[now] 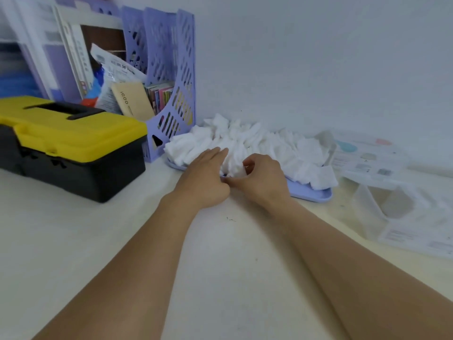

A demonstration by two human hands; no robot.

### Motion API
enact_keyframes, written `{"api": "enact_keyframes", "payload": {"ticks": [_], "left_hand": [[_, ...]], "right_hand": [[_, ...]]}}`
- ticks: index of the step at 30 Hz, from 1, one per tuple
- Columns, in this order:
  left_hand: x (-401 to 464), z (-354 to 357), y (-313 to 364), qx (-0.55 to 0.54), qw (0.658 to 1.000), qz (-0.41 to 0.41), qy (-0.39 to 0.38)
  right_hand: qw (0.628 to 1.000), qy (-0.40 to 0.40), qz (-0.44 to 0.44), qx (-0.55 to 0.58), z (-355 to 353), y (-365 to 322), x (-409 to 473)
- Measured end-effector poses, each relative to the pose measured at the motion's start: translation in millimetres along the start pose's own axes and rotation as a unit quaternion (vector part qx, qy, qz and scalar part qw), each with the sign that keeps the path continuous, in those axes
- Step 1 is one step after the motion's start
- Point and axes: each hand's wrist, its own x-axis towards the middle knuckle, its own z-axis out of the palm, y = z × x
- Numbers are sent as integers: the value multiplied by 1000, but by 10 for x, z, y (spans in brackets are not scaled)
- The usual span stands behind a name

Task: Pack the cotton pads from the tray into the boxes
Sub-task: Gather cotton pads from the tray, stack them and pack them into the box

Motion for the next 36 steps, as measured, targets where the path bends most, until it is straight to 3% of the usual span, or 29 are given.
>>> {"api": "enact_keyframes", "payload": {"ticks": [10, 14, 17, 20, 23, 25, 28, 33, 36], "left_hand": [[-77, -27, 35, -32, 999, -28, -13], [-74, 13, 49, -18, 1000, -19, -14], [-67, 38, 40, 3, 1000, -11, -5], [-61, 53, 98, -17, 997, 21, 79], [-129, 62, 290, -181, 962, 65, 192], [-216, 80, 542, -321, 934, 81, 138], [-347, 235, 914, -408, 908, 95, -1], [-368, 375, 1350, -513, 857, 45, -27], [-288, 345, 1571, -536, 843, -4, -50]], "right_hand": [[997, 69, -22, 30, 24, 35, 55], [997, 56, -52, -6, 1, 136, 63], [992, 107, -60, 34, -18, 152, 31], [978, 150, -37, 138, -267, 99, -79], [965, 12, 14, 263, -651, 102, -284], [952, -81, 30, 293, -935, 196, -466], [948, -115, 29, 297, -1296, 372, -706], [987, -8, -18, 158, -1585, 511, -782], [981, 40, -22, 187, -1648, 524, -752]]}}
